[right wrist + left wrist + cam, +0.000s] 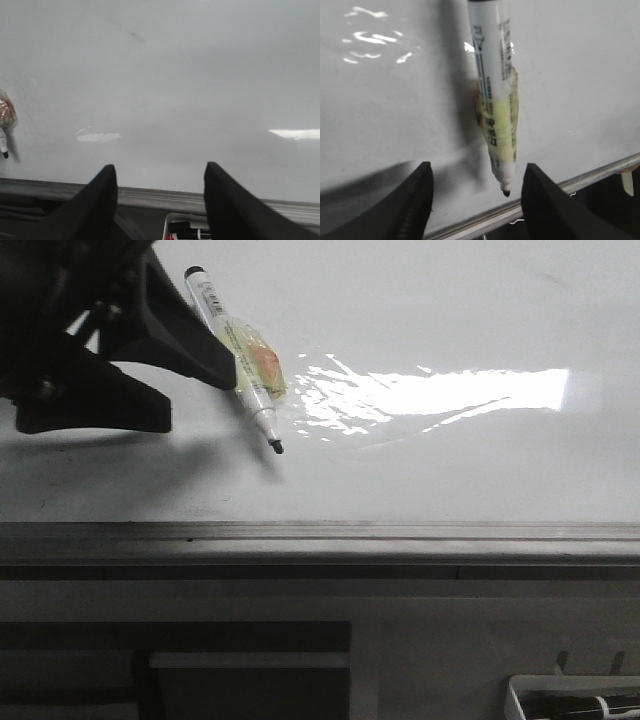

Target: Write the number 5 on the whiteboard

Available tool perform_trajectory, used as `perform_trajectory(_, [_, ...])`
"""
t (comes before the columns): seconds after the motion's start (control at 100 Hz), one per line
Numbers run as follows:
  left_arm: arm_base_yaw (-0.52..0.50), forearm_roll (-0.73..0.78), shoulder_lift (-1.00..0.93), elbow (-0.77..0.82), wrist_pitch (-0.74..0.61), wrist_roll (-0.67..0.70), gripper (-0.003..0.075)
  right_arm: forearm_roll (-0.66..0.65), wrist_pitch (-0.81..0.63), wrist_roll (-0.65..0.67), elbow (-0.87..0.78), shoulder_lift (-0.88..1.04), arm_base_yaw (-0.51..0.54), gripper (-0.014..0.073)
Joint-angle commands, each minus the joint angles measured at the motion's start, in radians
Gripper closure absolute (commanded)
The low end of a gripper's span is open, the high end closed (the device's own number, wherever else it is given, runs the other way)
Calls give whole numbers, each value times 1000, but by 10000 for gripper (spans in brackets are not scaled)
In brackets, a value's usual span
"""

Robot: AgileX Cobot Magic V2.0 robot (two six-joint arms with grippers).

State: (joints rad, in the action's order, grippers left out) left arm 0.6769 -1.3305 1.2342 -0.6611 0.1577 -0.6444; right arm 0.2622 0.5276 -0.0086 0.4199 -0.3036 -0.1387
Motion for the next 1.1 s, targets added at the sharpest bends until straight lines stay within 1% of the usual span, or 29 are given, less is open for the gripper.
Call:
perform_trajectory(0.0, [10, -25, 23, -53, -15, -5, 366, 12, -70, -16, 36, -17, 2, 246])
perform_trajectory(0.21, [10, -41, 99, -65, -15, -5, 367, 12, -68, -16, 36, -17, 2, 246])
perform_trajectory(0.28, [10, -43, 115, -65, -22, -5, 386, 12, -68, -16, 36, -17, 2, 246])
perform_trajectory(0.37, [10, -47, 130, -65, -35, -5, 467, 12, -68, -16, 36, -17, 2, 246])
perform_trajectory(0.42, [10, -47, 131, -65, -46, -5, 538, 12, -68, -16, 36, -17, 2, 246])
perform_trajectory(0.44, [10, -47, 131, -65, -54, -5, 584, 12, -68, -16, 36, -17, 2, 246])
perform_trajectory(0.49, [10, -47, 131, -65, -64, -5, 659, 12, -68, -16, 36, -17, 2, 246])
perform_trajectory(0.5, [10, -47, 131, -65, -65, -5, 696, 12, -68, -16, 36, -17, 2, 246])
perform_trajectory(0.51, [10, -47, 131, -65, -65, -5, 696, 12, -68, -16, 36, -17, 2, 246])
perform_trajectory(0.52, [10, -47, 131, -65, -66, -5, 720, 12, -68, -16, 36, -17, 2, 246])
perform_trajectory(0.54, [10, -47, 131, -65, -68, -5, 740, 12, -68, -16, 36, -17, 2, 246])
perform_trajectory(0.67, [10, -39, 131, -65, -66, -5, 741, 12, -68, -16, 36, -17, 2, 246])
perform_trajectory(0.76, [10, 0, 109, -67, -24, -38, 741, 31, -64, -25, 36, -17, 2, 246])
perform_trajectory(0.8, [10, 27, 92, -69, 11, -84, 741, 60, -49, -75, 42, -17, 0, 246])
perform_trajectory(0.83, [10, 60, 78, -71, 44, -118, 741, 112, -28, -142, 49, -17, 0, 246])
perform_trajectory(0.87, [10, 106, 59, -78, 103, -167, 741, 179, 6, -274, 61, -17, -7, 246])
perform_trajectory(0.88, [10, 128, 56, -78, 114, -176, 741, 211, 13, -323, 64, -17, -7, 246])
perform_trajectory(0.92, [10, 183, 38, -87, 177, -216, 741, 310, 50, -451, 77, -17, -22, 246])
perform_trajectory(0.93, [10, 218, 33, -90, 196, -226, 741, 342, 63, -501, 81, -20, -28, 246])
perform_trajectory(0.94, [10, 218, 31, -94, 205, -231, 741, 342, 69, -526, 83, -22, -31, 246])
perform_trajectory(0.95, [10, 243, 29, -96, 215, -235, 741, 375, 75, -573, 85, -21, -35, 246])
perform_trajectory(0.97, [10, 284, 21, -101, 242, -244, 741, 422, 95, -618, 91, -28, -45, 246])
perform_trajectory(1.0, [10, 337, 14, -109, 276, -259, 741, 476, 120, -720, 98, -41, -61, 246])
perform_trajectory(1.04, [10, 414, 6, -116, 321, -274, 741, 541, 150, -804, 107, -58, -87, 246])
perform_trajectory(1.09, [10, 498, 1, -126, 363, -294, 741, 586, 170, -896, 114, -88, -119, 246])
